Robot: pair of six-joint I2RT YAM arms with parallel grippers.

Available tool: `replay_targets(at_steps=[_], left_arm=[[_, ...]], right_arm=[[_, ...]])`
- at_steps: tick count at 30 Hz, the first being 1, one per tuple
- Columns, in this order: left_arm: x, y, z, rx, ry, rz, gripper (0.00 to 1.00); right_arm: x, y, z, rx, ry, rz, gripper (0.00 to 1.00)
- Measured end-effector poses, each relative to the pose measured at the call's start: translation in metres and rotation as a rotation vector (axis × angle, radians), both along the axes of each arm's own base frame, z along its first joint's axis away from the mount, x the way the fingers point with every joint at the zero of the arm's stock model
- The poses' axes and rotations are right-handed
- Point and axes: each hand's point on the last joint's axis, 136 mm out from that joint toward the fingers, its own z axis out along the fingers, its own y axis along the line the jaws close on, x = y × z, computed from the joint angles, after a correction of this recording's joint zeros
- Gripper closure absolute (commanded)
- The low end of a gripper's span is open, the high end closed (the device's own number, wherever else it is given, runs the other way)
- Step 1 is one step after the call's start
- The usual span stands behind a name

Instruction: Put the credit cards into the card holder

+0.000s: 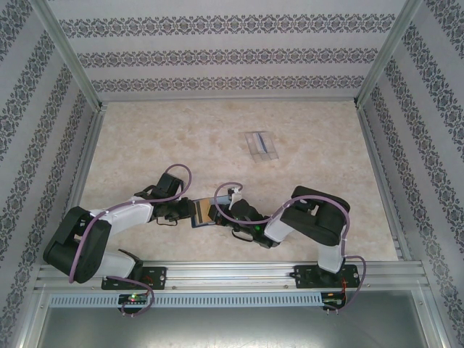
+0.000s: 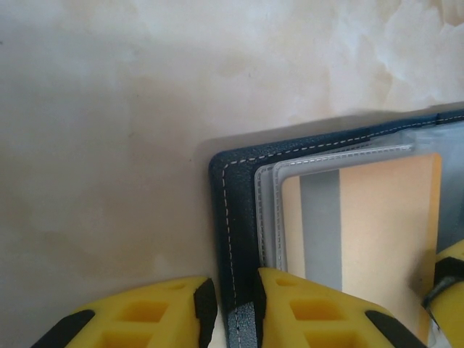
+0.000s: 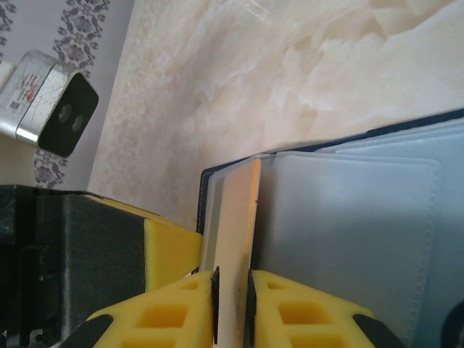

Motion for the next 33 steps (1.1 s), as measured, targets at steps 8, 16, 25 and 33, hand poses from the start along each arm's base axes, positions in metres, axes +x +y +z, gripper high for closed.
replay_targets(at_steps=[8, 16, 25, 33], left_arm=[[0.000, 0.000, 0.000, 0.000, 0.001, 0.000, 0.72], [-0.001, 0.000, 0.000, 0.000, 0.000, 0.000, 0.73], [-0.001, 0.001, 0.000, -0.004, -0.012, 0.001, 0.73], [-0.001, 0.001, 0.000, -0.004, -0.012, 0.002, 0.72]], right_arm=[[-0.003, -0.009, -0.005, -0.091, 0.003, 0.036, 0.87], [-0.008, -0.008, -0.009, -0.108, 0.015, 0.063, 1.00], [-0.010, 0.001, -0.009, -0.101, 0.030, 0.097, 1.00], [-0.009, 0.003, -0.011, -0.104, 0.033, 0.098, 1.00]])
